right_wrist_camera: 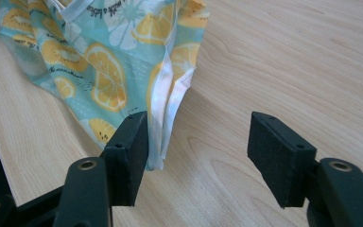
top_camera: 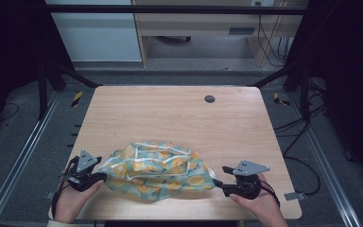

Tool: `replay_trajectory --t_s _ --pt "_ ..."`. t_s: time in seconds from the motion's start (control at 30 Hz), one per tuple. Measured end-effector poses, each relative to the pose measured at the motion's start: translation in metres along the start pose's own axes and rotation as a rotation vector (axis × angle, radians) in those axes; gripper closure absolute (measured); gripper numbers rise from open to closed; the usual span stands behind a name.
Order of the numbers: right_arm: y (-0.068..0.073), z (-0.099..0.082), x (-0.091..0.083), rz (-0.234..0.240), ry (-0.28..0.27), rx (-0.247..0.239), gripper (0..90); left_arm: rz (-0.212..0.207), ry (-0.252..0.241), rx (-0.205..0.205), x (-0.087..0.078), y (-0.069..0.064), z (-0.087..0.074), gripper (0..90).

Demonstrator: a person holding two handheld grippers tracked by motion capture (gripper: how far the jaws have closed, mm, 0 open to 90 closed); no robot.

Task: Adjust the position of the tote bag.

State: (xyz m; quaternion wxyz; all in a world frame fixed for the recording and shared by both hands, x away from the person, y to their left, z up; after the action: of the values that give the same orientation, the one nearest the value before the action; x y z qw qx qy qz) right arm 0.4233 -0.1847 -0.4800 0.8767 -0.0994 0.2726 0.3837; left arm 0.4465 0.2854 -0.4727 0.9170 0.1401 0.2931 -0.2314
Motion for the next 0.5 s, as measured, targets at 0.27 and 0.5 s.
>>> replay_trajectory --t_s 0.27,0.5 --pt "-0.002 0.0 -0.004 -0.007 -0.011 0.015 41.1 0.048 -0.051 -0.074 -0.013 0.016 0.0 61.2" --pt "-0.006 0.002 -0.012 -0.029 -0.037 0.037 39.8 0.046 -0.153 -0.132 -0.03 0.027 0.008 66.3"
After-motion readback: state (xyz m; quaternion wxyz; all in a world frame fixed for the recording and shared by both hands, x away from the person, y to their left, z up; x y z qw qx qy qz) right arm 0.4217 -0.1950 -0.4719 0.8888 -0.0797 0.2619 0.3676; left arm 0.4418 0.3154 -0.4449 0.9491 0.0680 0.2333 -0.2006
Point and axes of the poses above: each handheld gripper's, and its own axes: x roughly forward along the jaws, z roughly out of its top, y roughly to its left, the point moved 3 cm from there along x, roughly forward along the jaws, and after that the axes turned 1 degree about -z, right-handed, at the moved point
